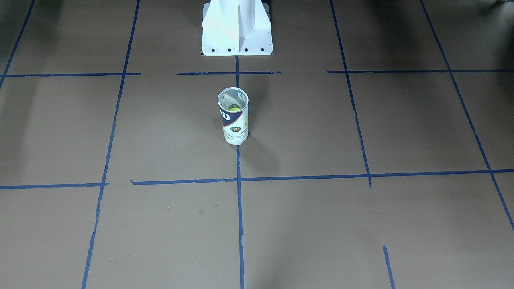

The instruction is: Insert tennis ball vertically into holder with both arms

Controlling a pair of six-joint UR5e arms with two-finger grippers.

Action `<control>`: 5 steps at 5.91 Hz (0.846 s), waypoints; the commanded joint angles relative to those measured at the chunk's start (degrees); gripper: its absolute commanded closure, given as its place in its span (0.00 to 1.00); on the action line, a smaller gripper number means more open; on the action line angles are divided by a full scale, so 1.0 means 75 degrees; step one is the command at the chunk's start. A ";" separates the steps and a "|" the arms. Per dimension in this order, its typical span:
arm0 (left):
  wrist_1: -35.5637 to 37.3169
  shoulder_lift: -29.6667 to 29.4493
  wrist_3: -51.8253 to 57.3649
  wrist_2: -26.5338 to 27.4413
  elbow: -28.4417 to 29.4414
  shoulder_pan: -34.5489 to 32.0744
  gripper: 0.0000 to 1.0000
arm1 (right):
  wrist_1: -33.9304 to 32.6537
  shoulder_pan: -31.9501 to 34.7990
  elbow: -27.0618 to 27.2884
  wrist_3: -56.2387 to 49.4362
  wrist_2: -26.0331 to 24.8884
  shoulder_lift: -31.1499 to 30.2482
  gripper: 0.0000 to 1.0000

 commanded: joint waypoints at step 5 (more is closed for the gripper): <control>-0.0006 -0.0009 0.0002 0.0011 -0.0082 0.0011 0.00 | 0.0000 0.0000 -0.0013 0.0017 -0.0001 -0.0006 0.00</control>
